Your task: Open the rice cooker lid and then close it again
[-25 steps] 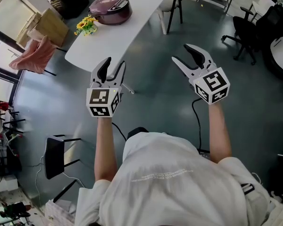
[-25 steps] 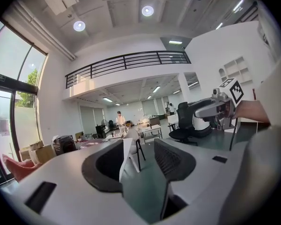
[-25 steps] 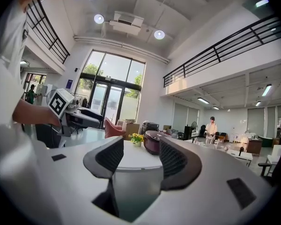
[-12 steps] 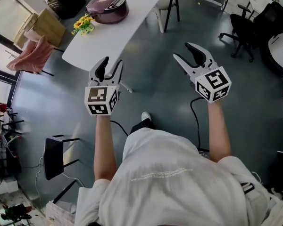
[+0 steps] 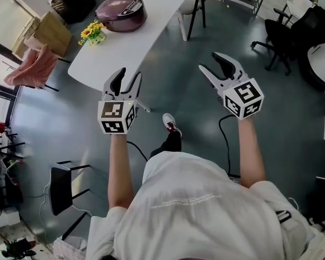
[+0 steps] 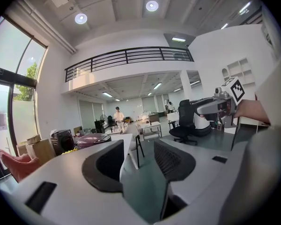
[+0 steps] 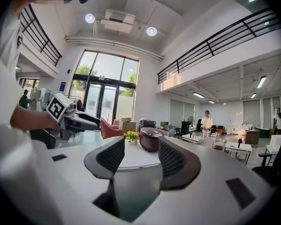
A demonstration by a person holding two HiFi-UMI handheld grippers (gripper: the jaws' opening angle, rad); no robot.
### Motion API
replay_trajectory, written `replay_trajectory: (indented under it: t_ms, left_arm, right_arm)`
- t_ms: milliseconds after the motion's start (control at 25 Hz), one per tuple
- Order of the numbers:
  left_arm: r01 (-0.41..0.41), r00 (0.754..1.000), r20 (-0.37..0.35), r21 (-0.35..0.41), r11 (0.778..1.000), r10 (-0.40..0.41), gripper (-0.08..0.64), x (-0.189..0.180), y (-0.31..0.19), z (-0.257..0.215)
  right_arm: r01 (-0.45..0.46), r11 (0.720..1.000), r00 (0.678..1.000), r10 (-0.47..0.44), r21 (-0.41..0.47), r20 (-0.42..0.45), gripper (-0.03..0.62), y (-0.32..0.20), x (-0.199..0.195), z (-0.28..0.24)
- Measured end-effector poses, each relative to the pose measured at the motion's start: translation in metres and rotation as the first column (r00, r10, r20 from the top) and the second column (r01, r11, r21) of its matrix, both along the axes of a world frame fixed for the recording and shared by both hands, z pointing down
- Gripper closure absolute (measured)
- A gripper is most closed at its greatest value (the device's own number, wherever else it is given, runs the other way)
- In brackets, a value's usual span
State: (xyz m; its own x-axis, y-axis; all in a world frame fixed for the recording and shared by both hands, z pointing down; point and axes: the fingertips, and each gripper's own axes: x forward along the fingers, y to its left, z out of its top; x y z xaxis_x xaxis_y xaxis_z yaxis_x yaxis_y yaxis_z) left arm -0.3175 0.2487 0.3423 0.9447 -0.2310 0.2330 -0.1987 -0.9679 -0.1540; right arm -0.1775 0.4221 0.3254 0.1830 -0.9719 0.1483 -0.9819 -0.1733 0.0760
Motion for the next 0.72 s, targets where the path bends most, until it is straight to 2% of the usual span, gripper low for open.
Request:
replay_trajectory:
  t_ms: [320,440,720]
  left_arm:
    - [-0.004,1.000,-0.001,-0.031,1.000,0.004,0.345,0.057,-0.067,0.010]
    - [-0.005,1.000,-0.009,-0.040,0.999,0.005,0.348,0.081,-0.094,0.008]
    - [-0.003,1.000,-0.013,-0.072,0.997,0.002,0.351,0.126,-0.157,0.015]
  right_arm:
    - [-0.001,1.000,1.000,0.001,-0.026,-0.020,0.370,-0.067,0.054,-0.002]
    - [-0.015,0.999,0.999,0.014,-0.037,-0.043,0.404,-0.092,0.078,-0.006]
    - [-0.010,0.997,0.998,0.005,-0.078,-0.064,0.400,-0.153,0.122,-0.007]
